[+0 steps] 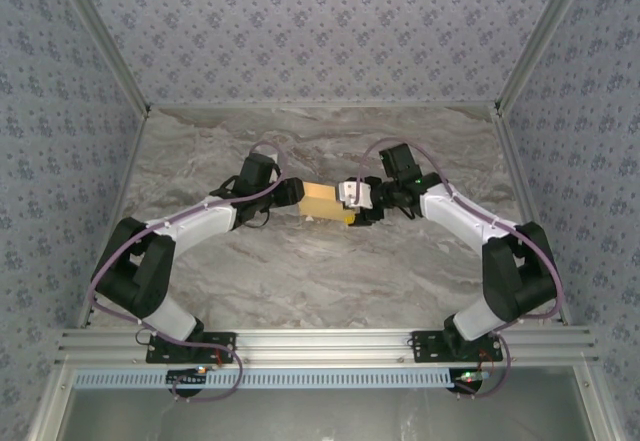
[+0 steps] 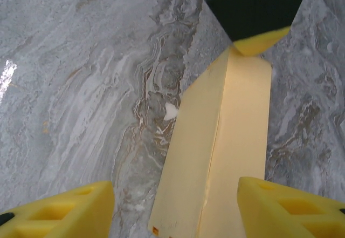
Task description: Fold the paper box
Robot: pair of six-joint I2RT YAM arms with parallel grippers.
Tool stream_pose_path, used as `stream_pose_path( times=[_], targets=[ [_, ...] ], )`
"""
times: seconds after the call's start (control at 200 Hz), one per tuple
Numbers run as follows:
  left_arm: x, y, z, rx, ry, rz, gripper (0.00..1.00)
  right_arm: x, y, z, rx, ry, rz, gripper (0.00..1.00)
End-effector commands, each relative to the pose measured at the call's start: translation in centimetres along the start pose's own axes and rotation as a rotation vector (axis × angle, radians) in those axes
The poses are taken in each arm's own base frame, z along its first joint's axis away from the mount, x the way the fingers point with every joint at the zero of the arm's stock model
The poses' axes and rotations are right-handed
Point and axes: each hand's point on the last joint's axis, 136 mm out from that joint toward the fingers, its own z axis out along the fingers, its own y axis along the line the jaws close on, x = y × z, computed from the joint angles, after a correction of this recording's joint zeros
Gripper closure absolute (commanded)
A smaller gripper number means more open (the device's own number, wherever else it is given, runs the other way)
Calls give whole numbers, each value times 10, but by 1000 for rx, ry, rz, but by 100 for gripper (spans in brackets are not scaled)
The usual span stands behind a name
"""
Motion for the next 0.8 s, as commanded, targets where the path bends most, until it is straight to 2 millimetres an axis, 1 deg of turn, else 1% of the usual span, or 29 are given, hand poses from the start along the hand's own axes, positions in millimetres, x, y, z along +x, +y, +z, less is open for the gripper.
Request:
stream_pose_path(
  times=[0.0,0.06,0.12,0.175,0.24,0.28,0.32,0.39,0.45,0.575,0.625,0.68,0.74,0.795],
  targets=[
    [62,48,8,-179,210,24,37,31,17,10,-70,113,36,36],
    [62,48,8,-177,210,25,37,57,28,15,-91,208,72,38],
    [63,48,8,-175,211,26,37,73,39,12,-108,245,109,38],
    [64,48,8,-172,212,28,37,84,45,9,-109,287,115,38],
    [66,47,9,-152,209,36,36,84,47,4,-105,311,99,38],
    [66,40,9,-104,198,62,33,79,42,2,-85,301,93,38],
    [65,34,7,-58,170,75,31,69,35,-2,-47,265,91,38],
    [58,27,-1,-5,107,93,29,47,20,-13,43,184,62,37],
    [52,20,-9,34,64,126,29,27,9,-25,113,121,34,36],
    [44,8,-26,84,3,248,28,-9,-1,-53,207,18,-15,36],
    [44,5,-33,96,-12,311,27,-19,-4,-63,255,-8,-33,35],
    [42,7,-41,83,-32,359,27,-29,-11,-77,334,-36,-49,35],
    [35,10,-51,59,-65,383,25,-37,-18,-91,437,-64,-63,33],
    [27,6,-63,57,-101,403,24,-41,-25,-104,532,-84,-59,32]
  ],
)
